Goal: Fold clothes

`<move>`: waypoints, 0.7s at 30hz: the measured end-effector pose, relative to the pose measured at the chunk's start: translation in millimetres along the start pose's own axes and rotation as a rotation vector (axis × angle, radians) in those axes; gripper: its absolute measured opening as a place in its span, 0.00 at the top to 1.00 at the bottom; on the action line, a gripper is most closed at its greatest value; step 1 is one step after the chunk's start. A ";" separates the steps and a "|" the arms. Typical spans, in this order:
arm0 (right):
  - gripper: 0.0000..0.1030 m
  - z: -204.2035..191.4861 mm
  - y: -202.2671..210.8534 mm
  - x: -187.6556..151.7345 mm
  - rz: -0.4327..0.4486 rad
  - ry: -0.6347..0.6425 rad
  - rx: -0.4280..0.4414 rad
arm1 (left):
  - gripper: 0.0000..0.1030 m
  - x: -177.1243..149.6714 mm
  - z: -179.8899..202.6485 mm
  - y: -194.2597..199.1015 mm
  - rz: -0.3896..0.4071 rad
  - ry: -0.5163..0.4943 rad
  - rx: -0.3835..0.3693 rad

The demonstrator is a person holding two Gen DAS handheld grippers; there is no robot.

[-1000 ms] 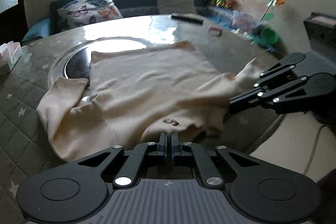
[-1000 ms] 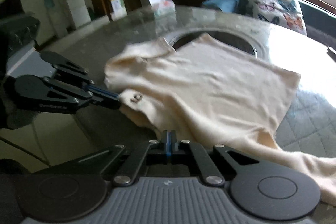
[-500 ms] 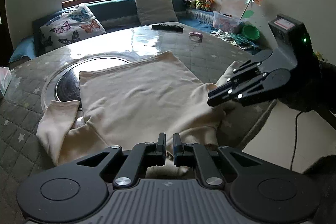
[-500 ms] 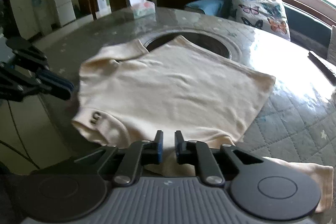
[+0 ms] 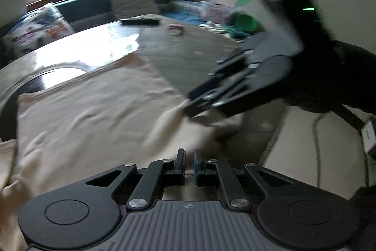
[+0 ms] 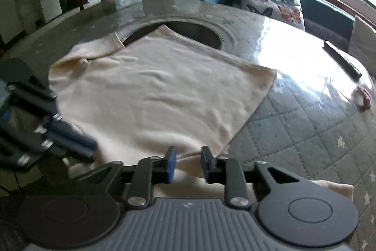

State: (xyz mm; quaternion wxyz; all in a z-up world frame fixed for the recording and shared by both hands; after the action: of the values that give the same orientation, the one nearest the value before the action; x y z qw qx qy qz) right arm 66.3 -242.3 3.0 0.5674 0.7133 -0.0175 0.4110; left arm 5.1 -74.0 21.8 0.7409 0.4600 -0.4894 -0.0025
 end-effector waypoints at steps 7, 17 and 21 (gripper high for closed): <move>0.70 14.7 -18.1 2.7 -0.013 -0.032 -0.016 | 0.73 -7.0 5.8 -13.5 -0.052 -0.040 0.007; 0.62 34.6 -35.8 23.1 -0.009 -0.049 -0.041 | 0.87 2.8 -21.3 -6.2 -0.048 0.025 0.021; 0.61 48.4 -40.9 35.4 0.005 -0.095 -0.033 | 0.72 14.3 -49.9 2.1 -0.027 0.083 0.094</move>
State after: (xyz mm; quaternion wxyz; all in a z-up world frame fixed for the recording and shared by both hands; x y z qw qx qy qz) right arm 137.3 -252.0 -9.0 0.5767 0.7224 -0.0528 0.3778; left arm 47.9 -45.3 28.7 0.7379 0.5006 -0.4516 0.0293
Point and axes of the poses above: each gripper's, at about its wrist camera, not at the fingertips, and y roughly against the way its jaws point, z to its right, x to its top, the point moved 3 cm from there along -y, roughly the way its jaws point, and after that the axes turned 2 degrees about -y, right-handed, at the moved point
